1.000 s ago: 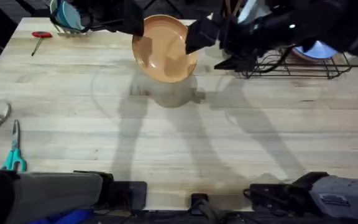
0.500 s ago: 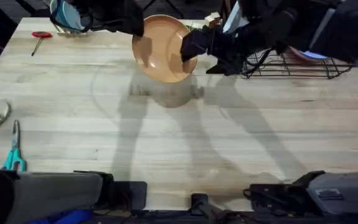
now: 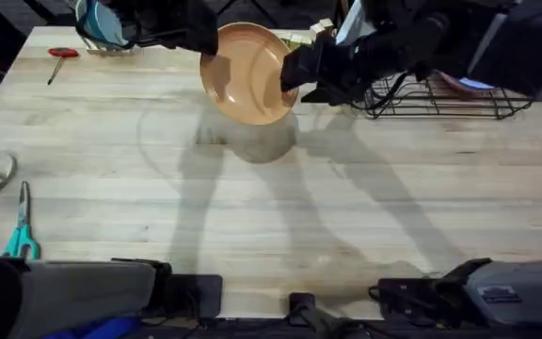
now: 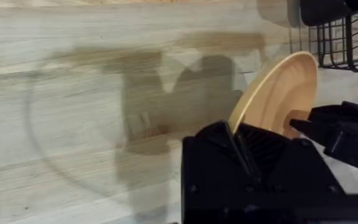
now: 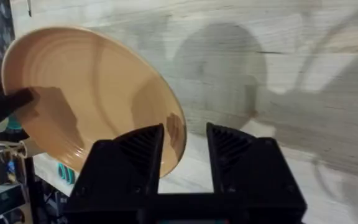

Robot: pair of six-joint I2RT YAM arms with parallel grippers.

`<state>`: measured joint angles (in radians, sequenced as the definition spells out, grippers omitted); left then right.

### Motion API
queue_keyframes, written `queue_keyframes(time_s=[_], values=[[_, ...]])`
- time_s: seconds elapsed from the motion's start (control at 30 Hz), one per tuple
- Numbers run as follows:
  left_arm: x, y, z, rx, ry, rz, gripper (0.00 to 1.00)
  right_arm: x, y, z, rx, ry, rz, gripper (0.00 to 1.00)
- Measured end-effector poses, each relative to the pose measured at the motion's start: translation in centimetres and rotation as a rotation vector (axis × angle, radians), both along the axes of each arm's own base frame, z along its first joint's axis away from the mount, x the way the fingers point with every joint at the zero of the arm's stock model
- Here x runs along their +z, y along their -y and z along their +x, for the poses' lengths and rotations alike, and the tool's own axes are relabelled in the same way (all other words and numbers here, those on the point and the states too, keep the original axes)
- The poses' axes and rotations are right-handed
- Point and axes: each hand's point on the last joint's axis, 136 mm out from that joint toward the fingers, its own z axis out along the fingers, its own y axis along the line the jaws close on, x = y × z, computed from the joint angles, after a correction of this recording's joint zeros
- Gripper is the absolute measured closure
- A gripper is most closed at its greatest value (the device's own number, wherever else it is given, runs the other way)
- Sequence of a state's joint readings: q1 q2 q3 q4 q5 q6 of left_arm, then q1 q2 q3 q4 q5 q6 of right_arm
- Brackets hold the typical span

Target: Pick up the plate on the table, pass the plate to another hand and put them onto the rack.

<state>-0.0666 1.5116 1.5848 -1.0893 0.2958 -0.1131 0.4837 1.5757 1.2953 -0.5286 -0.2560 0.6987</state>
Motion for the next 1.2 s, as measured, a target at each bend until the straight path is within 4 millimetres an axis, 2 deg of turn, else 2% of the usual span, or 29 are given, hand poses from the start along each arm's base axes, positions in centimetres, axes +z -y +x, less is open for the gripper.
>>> queue_keyframes(time_s=[0.03, 0.13, 0.83, 1.07, 1.2], values=[[0.0, 0.0, 0.0, 0.0, 0.0, 0.0, 0.96, 0.07, -0.06, 0.06, 0.001, 0.004, 0.002, 0.597], [0.0, 0.0, 0.0, 0.0, 0.0, 0.0, 0.96, 0.07, -0.06, 0.06, 0.0, 0.004, 0.002, 0.636], [0.0, 0.0, 0.0, 0.0, 0.0, 0.0, 0.961, 0.47, -0.28, 0.49, 0.0, 0.027, 0.014, 0.814], [-0.01, -0.06, 0.02, 0.002, 0.001, 0.002, 0.961, 0.43, -0.26, 0.46, 0.0, 0.025, 0.013, 0.962], [-0.01, -0.08, 0.02, 0.003, 0.0, 0.003, 0.961, 0.44, -0.27, 0.46, 0.001, 0.026, 0.014, 0.968]])
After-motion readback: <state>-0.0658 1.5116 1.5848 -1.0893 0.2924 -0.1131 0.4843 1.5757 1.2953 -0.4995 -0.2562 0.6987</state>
